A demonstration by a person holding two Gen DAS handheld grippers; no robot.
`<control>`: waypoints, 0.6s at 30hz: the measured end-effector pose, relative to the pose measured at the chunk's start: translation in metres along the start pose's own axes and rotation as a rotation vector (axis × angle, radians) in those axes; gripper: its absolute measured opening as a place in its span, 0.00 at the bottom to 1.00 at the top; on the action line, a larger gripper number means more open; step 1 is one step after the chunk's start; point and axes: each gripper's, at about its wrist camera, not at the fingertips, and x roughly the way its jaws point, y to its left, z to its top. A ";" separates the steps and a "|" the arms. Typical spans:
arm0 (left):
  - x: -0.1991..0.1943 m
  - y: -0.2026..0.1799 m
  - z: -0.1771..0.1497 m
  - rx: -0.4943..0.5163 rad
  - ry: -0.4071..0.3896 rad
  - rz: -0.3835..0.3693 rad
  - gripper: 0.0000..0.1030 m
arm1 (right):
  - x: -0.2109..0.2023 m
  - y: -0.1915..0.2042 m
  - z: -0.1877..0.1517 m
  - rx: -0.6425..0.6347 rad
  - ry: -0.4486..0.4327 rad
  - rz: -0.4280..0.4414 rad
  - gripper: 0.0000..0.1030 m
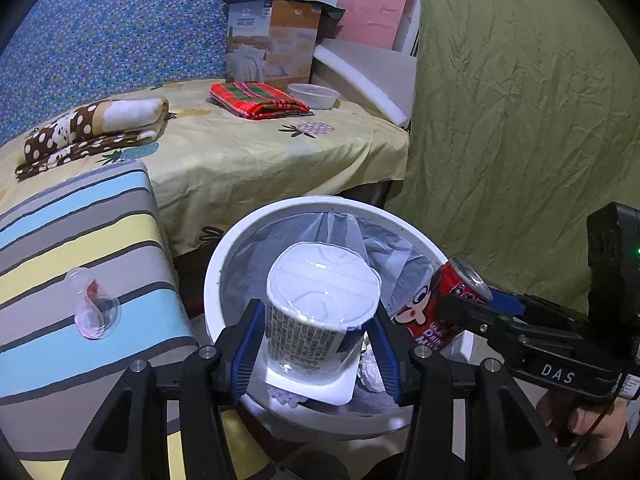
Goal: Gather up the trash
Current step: 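Carry the yogurt cup and red can over the bin and open both tools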
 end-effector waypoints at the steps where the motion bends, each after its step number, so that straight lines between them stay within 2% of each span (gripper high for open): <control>1: 0.000 -0.001 0.000 0.001 0.001 -0.001 0.50 | -0.001 0.000 0.000 -0.001 -0.005 0.002 0.54; 5: -0.001 0.000 -0.001 0.000 -0.012 0.001 0.56 | -0.006 0.002 0.002 -0.012 -0.022 -0.013 0.55; 18: -0.026 0.008 -0.009 -0.035 -0.031 0.008 0.56 | -0.020 0.015 -0.002 -0.021 -0.055 0.028 0.55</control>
